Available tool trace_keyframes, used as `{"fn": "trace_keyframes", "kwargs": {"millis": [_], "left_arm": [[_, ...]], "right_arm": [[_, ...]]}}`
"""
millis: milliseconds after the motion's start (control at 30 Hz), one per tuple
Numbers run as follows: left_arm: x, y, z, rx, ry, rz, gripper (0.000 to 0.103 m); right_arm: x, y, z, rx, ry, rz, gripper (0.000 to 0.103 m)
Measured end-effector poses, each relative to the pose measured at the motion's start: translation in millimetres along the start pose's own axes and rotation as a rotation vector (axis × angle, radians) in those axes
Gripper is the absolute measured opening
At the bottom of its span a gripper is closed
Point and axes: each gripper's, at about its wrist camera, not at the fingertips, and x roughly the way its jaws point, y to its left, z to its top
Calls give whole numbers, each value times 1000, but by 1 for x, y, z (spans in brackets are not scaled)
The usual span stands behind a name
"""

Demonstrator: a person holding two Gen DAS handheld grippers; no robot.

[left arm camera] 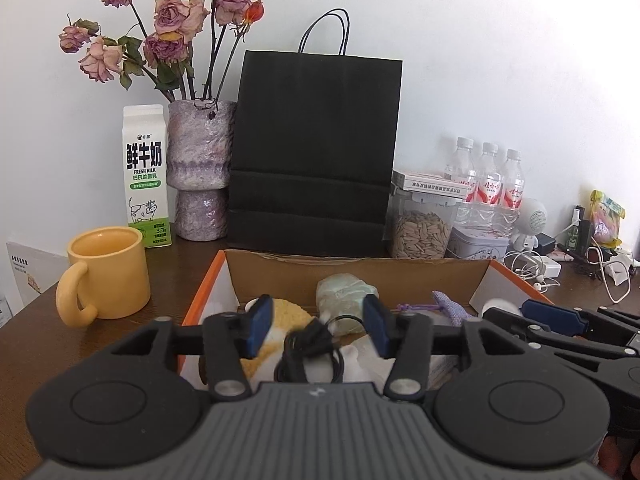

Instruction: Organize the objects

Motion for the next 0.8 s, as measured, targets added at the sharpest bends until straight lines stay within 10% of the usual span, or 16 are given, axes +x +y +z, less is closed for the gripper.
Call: {"fn": "trace_keyframes", "kwargs": {"millis": [100, 800], "left_arm": [[-8, 3, 0, -10, -55, 17, 103], [-41, 6, -10, 17, -21, 34, 103]], "right_arm": [[-5, 1, -2, -4, -27, -44, 99], [-29, 5, -8, -25, -3, -51, 103]]}}
